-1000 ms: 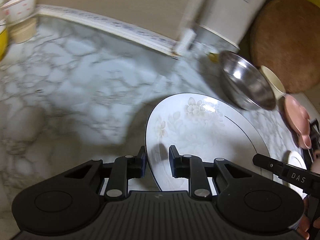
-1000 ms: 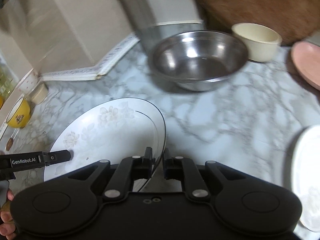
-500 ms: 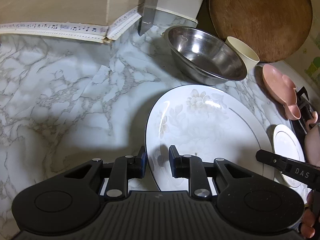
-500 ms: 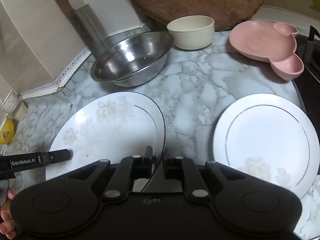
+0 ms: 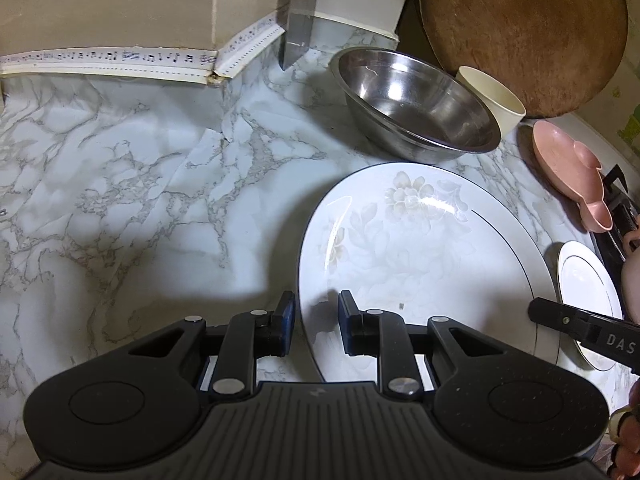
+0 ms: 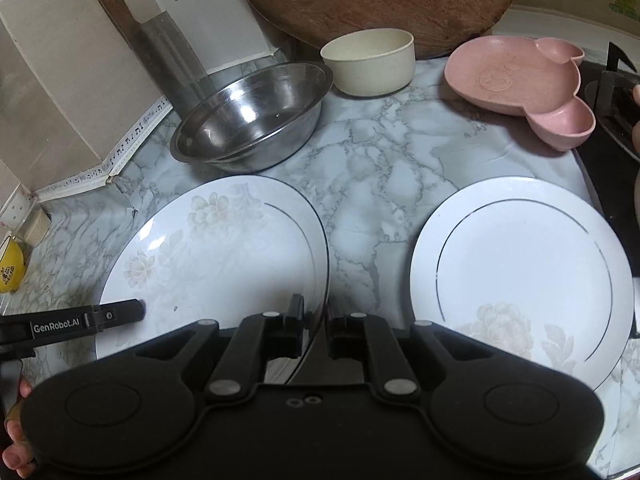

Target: Organize plates and bowls

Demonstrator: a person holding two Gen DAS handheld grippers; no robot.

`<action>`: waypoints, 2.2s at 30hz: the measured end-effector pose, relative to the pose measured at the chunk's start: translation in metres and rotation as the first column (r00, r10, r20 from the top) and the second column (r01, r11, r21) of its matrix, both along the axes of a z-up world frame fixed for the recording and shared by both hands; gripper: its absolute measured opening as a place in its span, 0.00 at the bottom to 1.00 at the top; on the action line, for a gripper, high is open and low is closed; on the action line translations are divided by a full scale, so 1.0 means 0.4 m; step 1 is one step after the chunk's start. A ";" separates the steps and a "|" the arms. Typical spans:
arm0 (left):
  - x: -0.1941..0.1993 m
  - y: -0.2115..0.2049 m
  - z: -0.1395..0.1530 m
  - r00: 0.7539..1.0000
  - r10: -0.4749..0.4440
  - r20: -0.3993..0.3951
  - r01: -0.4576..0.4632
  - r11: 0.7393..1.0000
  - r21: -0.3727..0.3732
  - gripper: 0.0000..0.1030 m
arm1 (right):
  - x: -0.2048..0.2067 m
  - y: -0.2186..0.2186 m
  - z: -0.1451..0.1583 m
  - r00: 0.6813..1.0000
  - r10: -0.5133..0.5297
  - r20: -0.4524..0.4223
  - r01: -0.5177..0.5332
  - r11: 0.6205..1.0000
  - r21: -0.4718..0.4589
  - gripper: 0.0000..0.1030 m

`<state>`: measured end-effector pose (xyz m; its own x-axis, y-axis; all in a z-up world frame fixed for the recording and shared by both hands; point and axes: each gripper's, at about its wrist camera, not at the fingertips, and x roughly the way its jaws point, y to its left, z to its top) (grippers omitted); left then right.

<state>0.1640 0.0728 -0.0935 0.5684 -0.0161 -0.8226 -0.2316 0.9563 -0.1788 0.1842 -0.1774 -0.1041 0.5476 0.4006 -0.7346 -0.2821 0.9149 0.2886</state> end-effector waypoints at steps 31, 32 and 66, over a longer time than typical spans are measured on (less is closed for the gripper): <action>-0.130 -0.038 0.126 0.986 -0.010 0.167 -0.012 0.991 0.131 0.72 | -0.137 -0.073 0.120 0.970 -0.030 0.241 0.048 0.996 -0.071 0.92; -0.135 -0.043 0.131 0.985 -0.015 0.172 -0.007 0.992 0.129 0.76 | -0.142 -0.077 0.124 0.969 -0.032 0.245 0.052 0.996 -0.073 0.96; 0.125 -0.474 0.109 0.893 -0.438 0.105 0.428 0.897 0.107 0.98 | -0.169 -0.352 0.062 0.940 -0.296 0.172 0.314 0.946 -0.087 0.97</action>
<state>0.2138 -0.1167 -0.0498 0.6165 -0.2215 -0.7555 0.2276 0.9688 -0.0984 0.1165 -0.3183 -0.0794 0.7405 0.1173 -0.6617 -0.0177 0.9877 0.1553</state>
